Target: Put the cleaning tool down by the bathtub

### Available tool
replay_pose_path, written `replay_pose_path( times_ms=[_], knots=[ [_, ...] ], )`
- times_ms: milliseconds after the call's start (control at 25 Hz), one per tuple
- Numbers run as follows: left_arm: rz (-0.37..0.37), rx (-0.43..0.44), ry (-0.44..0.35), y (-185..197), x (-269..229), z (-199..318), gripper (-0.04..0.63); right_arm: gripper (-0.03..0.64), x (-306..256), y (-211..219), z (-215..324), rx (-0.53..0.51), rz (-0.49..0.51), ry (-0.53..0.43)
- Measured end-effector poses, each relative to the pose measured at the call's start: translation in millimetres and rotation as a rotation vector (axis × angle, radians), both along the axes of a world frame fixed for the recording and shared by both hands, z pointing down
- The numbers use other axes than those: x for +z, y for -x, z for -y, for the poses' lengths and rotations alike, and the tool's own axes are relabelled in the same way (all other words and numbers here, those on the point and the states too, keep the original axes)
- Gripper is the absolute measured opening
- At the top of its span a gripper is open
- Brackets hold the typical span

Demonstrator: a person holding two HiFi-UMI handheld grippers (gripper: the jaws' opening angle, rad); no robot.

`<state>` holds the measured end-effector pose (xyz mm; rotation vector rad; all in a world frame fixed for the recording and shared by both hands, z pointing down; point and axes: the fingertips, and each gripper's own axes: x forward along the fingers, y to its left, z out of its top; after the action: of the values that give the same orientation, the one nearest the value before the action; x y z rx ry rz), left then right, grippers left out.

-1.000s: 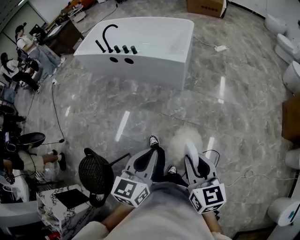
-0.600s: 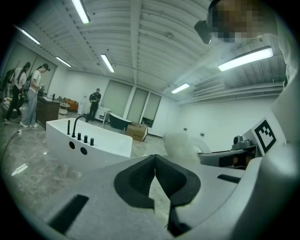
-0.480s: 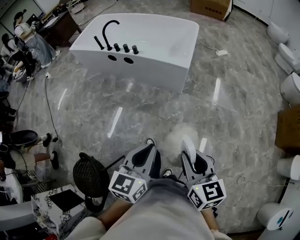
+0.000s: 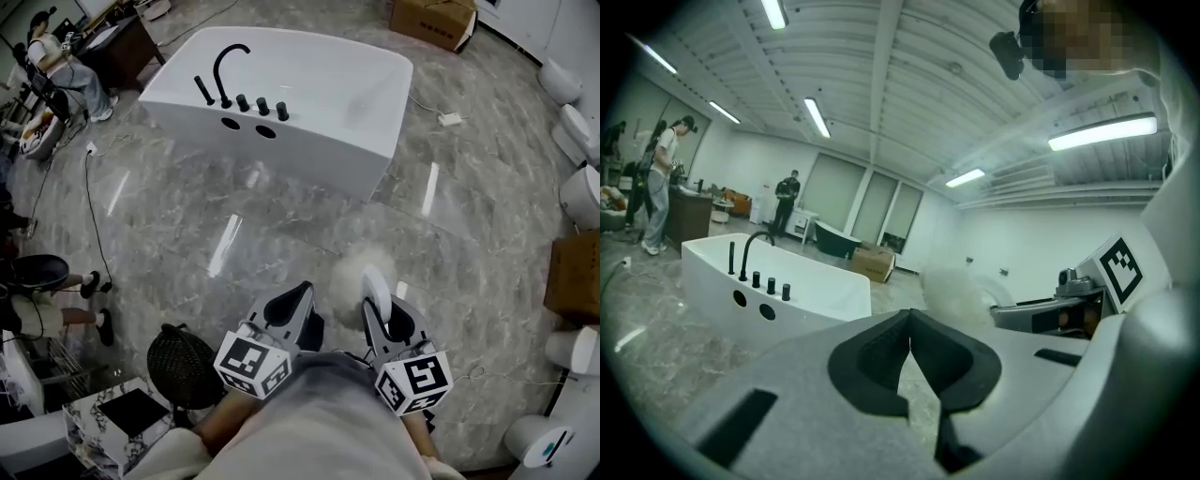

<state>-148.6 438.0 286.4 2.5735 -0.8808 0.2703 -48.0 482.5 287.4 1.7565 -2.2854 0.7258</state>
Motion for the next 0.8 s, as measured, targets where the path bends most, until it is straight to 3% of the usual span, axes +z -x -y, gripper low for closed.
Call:
replay_pose_path(
  times_ms=[360, 800],
  knots=[
    [-0.02, -0.007, 0.001, 35, 1, 79, 0.009, 0.081, -3, 16, 78, 0.069, -0.046, -0.018],
    [-0.025, -0.031, -0.04, 64, 3, 128, 0.009, 0.081, 0, 26, 132, 0.088, -0.068, -0.008]
  ],
)
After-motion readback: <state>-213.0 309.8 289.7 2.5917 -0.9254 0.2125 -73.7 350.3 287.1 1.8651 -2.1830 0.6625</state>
